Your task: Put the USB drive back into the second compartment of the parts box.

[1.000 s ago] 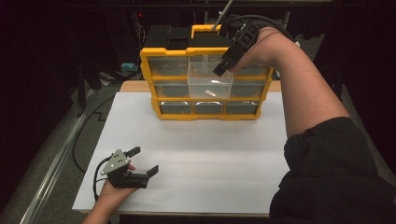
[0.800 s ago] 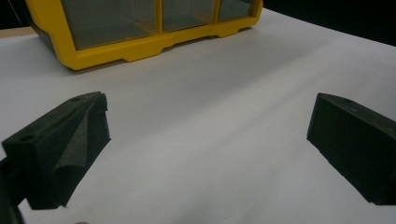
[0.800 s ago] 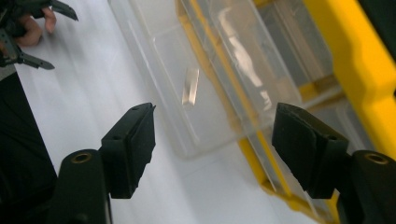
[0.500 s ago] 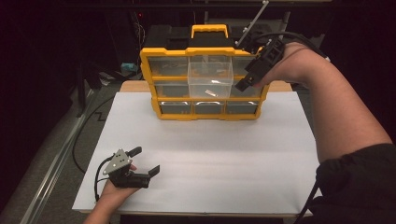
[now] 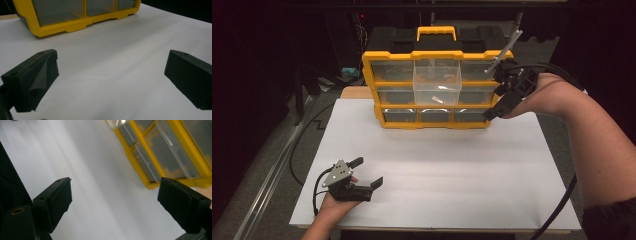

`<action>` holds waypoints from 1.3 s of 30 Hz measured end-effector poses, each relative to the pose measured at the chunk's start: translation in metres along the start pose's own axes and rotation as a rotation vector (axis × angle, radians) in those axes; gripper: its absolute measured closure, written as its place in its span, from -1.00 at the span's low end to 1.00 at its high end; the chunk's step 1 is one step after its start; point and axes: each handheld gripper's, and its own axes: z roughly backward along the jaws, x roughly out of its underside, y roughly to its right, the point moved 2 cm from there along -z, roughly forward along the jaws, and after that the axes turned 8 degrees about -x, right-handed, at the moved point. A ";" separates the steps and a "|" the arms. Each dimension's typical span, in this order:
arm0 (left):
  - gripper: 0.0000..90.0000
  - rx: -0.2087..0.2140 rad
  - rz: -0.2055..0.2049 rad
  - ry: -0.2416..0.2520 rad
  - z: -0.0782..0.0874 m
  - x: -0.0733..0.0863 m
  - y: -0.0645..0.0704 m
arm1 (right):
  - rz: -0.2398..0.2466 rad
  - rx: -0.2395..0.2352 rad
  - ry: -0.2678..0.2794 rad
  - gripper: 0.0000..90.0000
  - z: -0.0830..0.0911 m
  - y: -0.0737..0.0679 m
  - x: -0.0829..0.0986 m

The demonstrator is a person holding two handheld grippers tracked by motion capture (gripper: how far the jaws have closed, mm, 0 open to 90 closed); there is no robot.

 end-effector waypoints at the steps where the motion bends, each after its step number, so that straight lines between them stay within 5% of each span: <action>1: -1.00 0.002 -0.001 -0.001 0.000 0.000 0.000 | -0.002 0.003 -0.002 -0.77 -0.001 0.000 0.004; 8: -1.00 0.001 0.000 -0.004 -0.001 0.000 0.001 | -0.024 0.024 -0.004 -0.98 -0.006 -0.004 0.032; 15: -1.00 0.000 -0.003 -0.002 -0.001 0.000 0.001 | -0.042 0.049 -0.018 -1.00 -0.013 -0.007 0.051; 39: -1.00 -0.003 0.000 -0.002 -0.001 0.000 0.001 | -0.067 0.078 -0.048 -1.00 -0.070 -0.007 0.079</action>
